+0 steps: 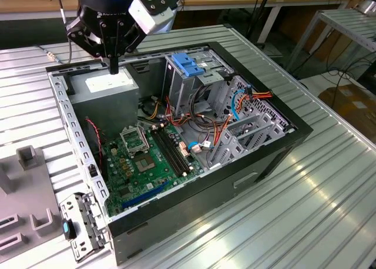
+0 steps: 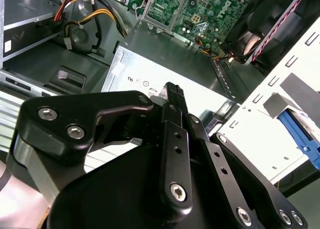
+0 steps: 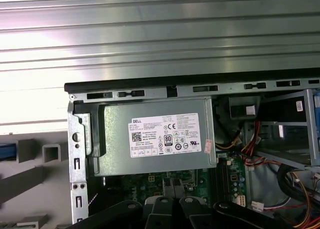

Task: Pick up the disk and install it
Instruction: 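Reach for the disk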

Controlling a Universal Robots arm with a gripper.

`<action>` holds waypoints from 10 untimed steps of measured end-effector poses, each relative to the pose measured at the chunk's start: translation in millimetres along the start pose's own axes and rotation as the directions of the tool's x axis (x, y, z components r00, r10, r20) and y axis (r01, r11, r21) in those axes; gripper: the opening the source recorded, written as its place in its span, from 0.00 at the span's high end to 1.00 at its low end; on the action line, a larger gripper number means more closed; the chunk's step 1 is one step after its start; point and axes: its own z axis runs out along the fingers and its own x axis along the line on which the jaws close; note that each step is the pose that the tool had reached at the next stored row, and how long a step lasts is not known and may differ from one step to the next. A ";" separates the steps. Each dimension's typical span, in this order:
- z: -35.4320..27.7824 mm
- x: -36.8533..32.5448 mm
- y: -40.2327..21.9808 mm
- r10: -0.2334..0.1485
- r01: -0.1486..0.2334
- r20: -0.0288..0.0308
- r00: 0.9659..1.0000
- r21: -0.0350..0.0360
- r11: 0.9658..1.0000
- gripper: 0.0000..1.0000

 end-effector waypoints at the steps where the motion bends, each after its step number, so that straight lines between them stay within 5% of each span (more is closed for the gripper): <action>1: 0.0 0.3 0.0 0.000 0.000 0.000 1.000 0.000 1.000 0.89; 10: -0.1 2.5 -0.2 0.000 0.000 0.000 1.000 0.000 1.000 0.89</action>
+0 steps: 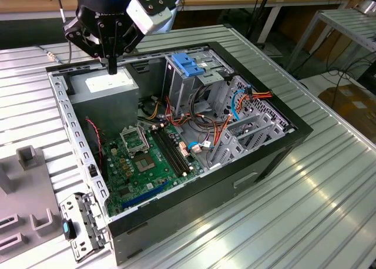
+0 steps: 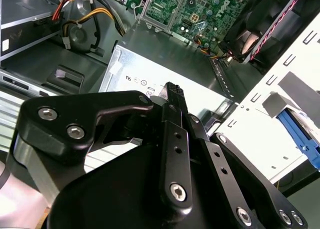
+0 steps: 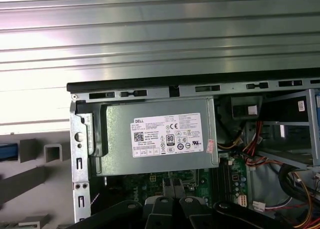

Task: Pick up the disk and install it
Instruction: 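Reach for the disk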

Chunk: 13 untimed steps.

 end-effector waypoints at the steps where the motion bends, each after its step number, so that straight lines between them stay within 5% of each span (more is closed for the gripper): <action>1: 0.0 0.4 0.0 0.000 0.000 0.000 1.000 0.000 1.000 0.89; 13: -0.1 4.1 -0.3 0.000 0.000 0.000 1.000 0.000 1.000 0.89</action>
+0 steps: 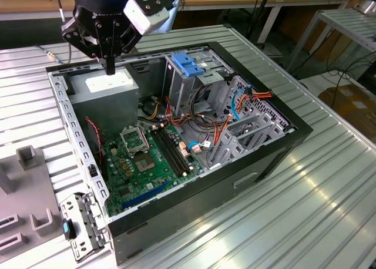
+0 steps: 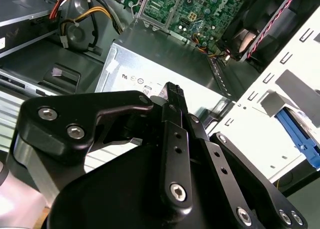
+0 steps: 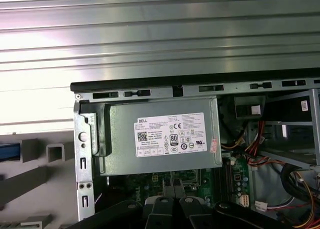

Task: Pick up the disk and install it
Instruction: 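Reach for the disk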

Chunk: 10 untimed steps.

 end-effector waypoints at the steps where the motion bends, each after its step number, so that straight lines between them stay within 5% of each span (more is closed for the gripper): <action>1: 0.0 0.4 0.0 0.000 0.000 0.000 1.000 0.000 1.000 0.89; 10: -0.1 3.1 -0.2 0.000 0.000 0.000 1.000 0.000 1.000 0.89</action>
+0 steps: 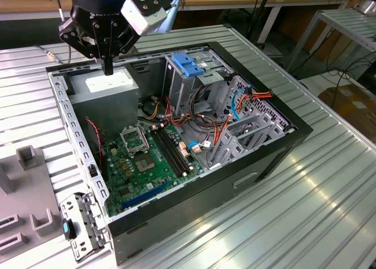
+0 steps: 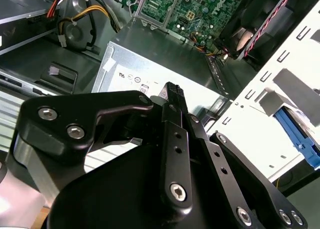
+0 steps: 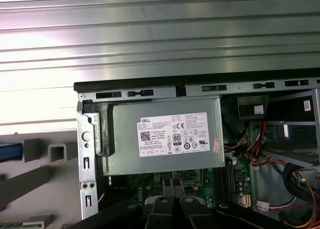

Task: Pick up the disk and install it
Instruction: 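Reach for the disk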

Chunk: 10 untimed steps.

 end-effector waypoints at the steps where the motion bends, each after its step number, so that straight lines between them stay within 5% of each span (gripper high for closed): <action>1: 0.0 0.2 0.0 0.000 0.000 0.000 1.000 0.000 1.000 0.89; 10: 0.0 2.5 -0.2 0.000 0.000 0.000 1.000 0.000 1.000 0.89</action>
